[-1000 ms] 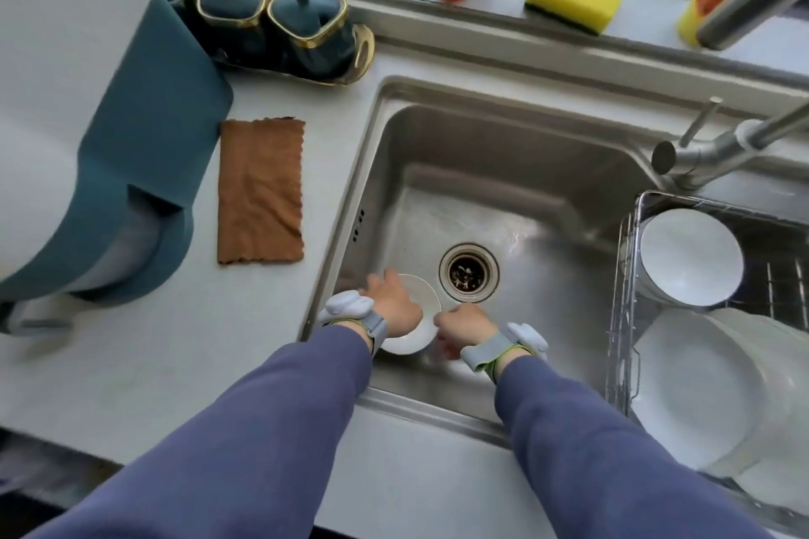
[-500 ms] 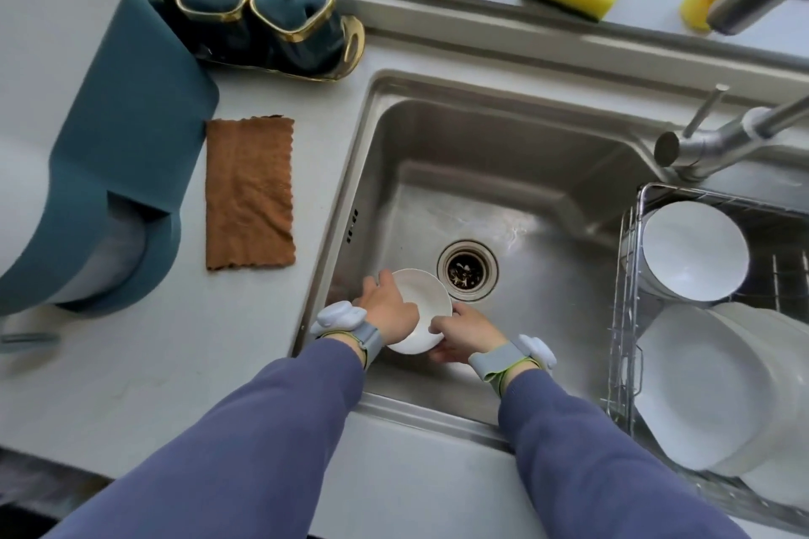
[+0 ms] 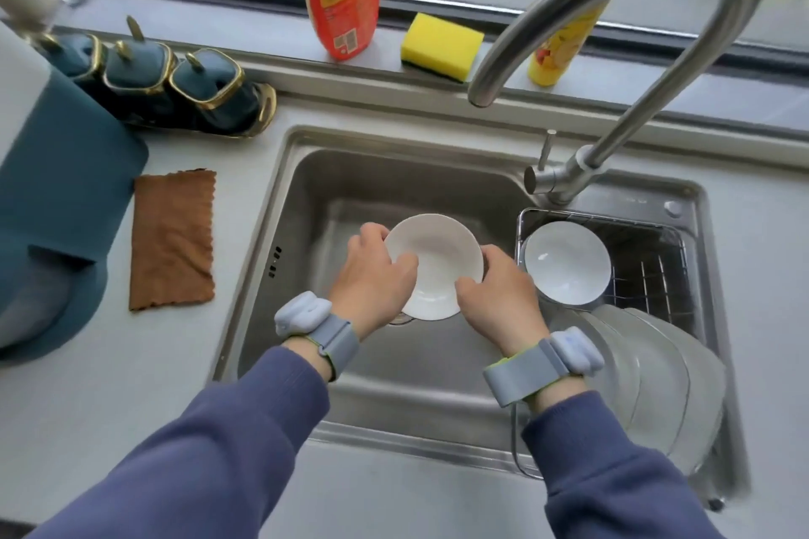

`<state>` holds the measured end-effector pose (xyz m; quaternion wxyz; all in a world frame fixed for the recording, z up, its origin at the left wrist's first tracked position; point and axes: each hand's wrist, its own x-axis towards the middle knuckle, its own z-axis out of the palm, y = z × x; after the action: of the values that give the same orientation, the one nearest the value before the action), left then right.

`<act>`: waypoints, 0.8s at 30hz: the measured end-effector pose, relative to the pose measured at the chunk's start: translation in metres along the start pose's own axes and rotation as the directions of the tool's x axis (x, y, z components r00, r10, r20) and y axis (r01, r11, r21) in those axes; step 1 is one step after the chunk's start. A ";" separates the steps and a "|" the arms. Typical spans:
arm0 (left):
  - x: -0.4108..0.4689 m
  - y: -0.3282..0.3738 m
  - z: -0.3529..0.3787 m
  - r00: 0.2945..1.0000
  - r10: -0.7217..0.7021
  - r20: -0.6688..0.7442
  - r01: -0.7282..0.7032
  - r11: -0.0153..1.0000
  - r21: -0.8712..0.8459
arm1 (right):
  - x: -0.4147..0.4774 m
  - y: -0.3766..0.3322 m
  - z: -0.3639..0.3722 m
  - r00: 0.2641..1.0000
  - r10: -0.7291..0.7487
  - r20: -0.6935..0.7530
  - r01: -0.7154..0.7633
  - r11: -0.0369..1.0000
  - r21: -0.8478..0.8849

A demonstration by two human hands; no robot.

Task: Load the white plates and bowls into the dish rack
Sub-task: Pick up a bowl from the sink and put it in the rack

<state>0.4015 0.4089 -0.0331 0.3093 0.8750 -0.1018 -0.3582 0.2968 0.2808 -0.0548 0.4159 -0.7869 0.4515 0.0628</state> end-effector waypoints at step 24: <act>0.000 0.102 0.177 0.963 -0.179 0.203 0.212 0.964 -0.158 | 0.114 0.103 -0.151 0.980 -0.158 -0.119 0.108 0.932 -0.346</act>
<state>0.2839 0.2461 -0.0680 0.3382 0.8122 -0.0107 -0.4753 0.2431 0.0726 -0.0733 0.2439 -0.8779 0.4086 0.0536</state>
